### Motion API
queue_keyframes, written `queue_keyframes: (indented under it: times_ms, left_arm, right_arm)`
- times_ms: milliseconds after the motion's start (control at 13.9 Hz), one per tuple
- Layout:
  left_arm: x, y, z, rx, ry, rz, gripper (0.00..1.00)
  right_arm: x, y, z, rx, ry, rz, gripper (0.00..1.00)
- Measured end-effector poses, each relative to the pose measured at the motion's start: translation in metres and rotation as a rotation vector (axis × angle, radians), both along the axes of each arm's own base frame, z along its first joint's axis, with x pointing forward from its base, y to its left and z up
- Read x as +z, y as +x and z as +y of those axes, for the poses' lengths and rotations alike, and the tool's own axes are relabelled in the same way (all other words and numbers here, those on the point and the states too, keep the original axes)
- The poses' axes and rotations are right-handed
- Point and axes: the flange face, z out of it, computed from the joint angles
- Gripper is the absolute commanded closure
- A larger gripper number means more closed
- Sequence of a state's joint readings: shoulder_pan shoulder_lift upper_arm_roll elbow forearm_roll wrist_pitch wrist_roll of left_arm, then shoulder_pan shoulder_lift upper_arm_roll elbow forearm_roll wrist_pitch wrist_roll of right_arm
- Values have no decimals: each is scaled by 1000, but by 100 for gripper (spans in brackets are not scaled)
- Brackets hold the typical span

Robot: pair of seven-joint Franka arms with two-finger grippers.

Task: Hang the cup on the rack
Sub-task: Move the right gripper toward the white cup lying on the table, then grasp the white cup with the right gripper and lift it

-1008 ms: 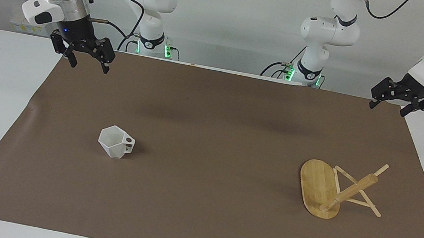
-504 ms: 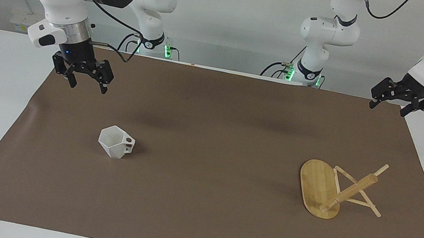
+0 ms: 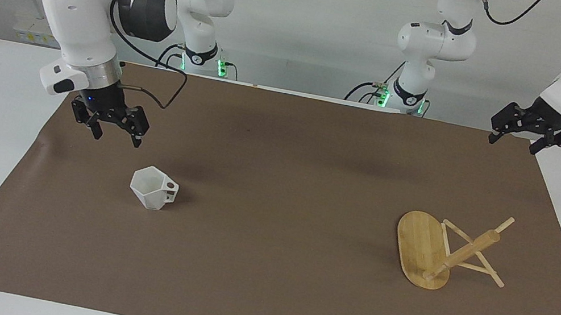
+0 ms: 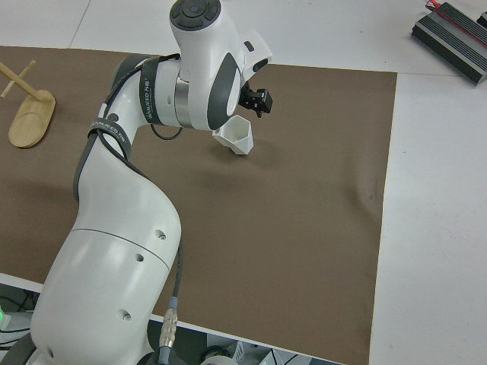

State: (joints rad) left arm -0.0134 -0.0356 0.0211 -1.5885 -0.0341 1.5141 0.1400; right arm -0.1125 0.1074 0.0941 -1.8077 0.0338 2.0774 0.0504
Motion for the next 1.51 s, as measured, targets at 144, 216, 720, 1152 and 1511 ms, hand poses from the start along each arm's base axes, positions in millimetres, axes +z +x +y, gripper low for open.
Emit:
queue_keyframes:
  times_ms: [144, 216, 720, 1152, 1511]
  left_arm:
    - [1, 0, -5, -9, 0, -2, 0]
    - [2, -1, -6, -11, 0, -4, 0]
    - [13, -7, -24, -44, 1, -22, 0]
    - [29, -1, -30, -56, 0, -58, 0]
    - [30, 5, -34, -61, 0, -64, 0]
  right_arm:
    - [-13, 7, 0, 0, 2, -5, 0]
    - [-19, 10, 1, 1, 3, -10, 0]
    - [-74, 24, 18, 25, 11, -4, 0]
    - [-107, 13, -6, -14, 10, 30, 0]
    - [-128, 7, -8, -74, 18, -1, 0]
